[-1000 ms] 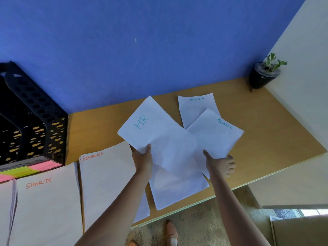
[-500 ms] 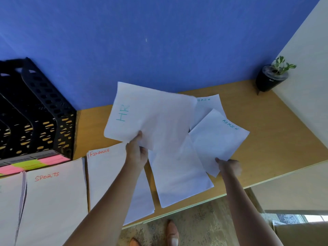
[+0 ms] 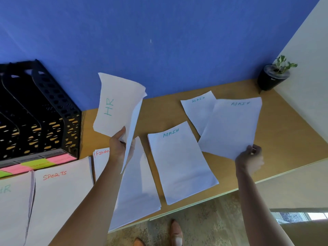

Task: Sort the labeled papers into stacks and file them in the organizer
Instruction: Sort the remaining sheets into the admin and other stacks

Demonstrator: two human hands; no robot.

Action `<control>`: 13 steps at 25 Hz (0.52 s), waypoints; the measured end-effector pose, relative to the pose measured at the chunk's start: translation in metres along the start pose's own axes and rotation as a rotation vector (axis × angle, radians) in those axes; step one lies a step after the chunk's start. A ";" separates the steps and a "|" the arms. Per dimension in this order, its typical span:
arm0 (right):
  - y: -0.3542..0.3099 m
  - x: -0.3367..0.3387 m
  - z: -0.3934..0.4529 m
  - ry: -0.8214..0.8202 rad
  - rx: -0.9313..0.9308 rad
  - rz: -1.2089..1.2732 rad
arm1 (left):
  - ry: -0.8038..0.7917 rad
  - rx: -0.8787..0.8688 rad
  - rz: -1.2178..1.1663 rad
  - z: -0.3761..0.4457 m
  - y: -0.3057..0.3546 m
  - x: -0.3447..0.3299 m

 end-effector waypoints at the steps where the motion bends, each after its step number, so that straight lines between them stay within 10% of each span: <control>1: -0.006 0.005 0.004 0.027 0.034 0.046 | 0.049 -0.053 0.095 -0.001 0.001 0.011; 6: -0.027 0.016 0.013 0.032 0.189 0.224 | 0.113 -0.034 0.181 -0.007 -0.002 0.038; 13: -0.009 -0.021 -0.042 -0.548 0.345 0.156 | 0.140 -0.074 0.262 -0.013 0.004 0.048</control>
Point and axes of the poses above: each hand's wrist, its own z-axis towards the middle knuckle, its own x-axis out of the back of the hand, y = z × x, the point moved 6 cm from there along z, towards the middle knuckle, and after that the axes turned 2 degrees about z, right-handed, at the moved point
